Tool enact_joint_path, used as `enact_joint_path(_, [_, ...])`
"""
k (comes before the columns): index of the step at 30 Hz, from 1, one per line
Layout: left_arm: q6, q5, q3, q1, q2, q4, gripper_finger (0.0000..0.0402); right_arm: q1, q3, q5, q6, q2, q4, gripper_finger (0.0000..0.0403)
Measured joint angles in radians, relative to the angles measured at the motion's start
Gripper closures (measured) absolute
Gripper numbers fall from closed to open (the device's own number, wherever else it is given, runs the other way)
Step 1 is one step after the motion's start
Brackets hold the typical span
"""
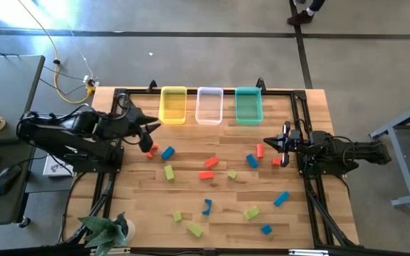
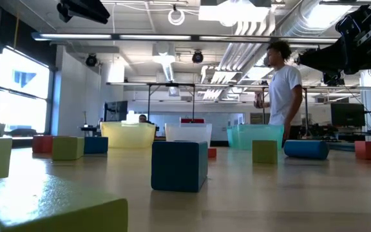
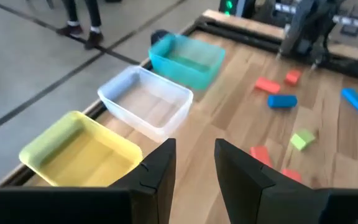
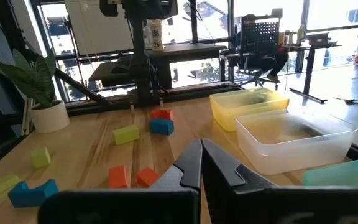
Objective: Sort & place blocks by color
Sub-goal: Put the blue block into the yellow bin
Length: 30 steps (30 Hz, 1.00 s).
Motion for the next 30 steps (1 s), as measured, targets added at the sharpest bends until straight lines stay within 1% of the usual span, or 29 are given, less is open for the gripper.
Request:
enact_joint_path(3, [-0.048, 0.067, 0.001, 0.031, 0.030, 0.006, 0.0288, 0.000, 0.000, 0.000, 0.000, 0.000, 0.000, 0.0403])
enact_joint_path(7, [-0.077, 0.152, 0.001, 0.080, 0.082, 0.007, 0.0262, 0.000, 0.000, 0.000, 0.000, 0.000, 0.000, 0.0403])
enact_joint_path(10, [-0.145, 0.164, 0.001, 0.112, 0.133, 0.006, 0.0243, 0.000, 0.000, 0.000, 0.000, 0.000, 0.000, 0.0403])
enact_joint_path(12, [-0.202, 0.196, 0.001, 0.130, 0.170, 0.002, 0.0236, 0.000, 0.000, 0.000, 0.000, 0.000, 0.000, 0.0403])
enact_joint_path(16, [-0.281, 0.238, 0.001, 0.151, 0.243, -0.006, 0.0234, 0.000, 0.000, 0.000, 0.000, 0.000, 0.000, 0.0403])
enact_joint_path(23, [-0.384, 0.320, 0.001, 0.177, 0.383, -0.071, 0.0236, 0.000, 0.000, 0.000, 0.000, 0.000, 0.000, 0.0403])
enact_joint_path(30, [-0.395, 0.362, 0.000, 0.197, 0.533, -0.103, 0.0236, 0.000, 0.000, 0.000, 0.000, 0.000, 0.000, 0.0403])
